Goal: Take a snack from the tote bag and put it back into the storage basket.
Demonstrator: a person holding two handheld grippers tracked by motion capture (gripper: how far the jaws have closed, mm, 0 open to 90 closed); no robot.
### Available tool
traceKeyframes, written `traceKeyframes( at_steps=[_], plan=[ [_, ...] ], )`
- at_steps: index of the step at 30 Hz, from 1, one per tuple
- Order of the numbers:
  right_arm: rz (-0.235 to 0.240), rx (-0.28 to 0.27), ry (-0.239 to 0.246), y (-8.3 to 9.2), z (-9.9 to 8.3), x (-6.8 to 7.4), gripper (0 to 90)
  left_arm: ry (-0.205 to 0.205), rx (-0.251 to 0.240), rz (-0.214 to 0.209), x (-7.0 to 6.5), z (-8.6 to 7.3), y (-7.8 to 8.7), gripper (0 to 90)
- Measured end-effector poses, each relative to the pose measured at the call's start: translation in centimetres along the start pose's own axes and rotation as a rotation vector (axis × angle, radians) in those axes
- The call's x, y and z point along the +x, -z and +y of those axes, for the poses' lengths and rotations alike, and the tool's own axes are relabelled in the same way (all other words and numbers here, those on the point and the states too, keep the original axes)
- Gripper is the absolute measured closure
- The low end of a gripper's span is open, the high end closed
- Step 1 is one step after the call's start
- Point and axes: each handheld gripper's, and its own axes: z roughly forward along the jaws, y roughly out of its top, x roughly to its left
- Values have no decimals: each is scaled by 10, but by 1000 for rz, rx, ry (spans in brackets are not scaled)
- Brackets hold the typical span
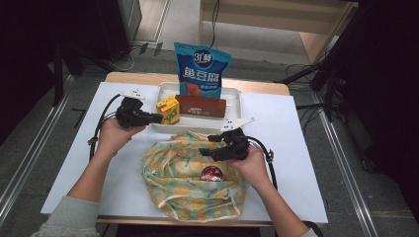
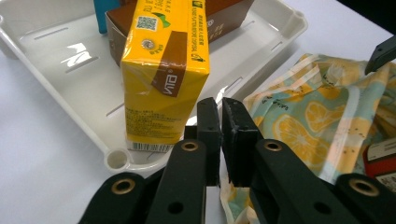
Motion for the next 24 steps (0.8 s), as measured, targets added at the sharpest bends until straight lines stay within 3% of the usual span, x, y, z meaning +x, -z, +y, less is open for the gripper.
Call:
traceKeyframes(
  at_steps=[13,24],
  plan=[
    [-2,-2,5,2,0,3,384,-24,3,11,-4,3,-13,900],
    [-2,-4,0,1,-1,2,384,-17,5,27,-2,2,-17,900]
  ],
)
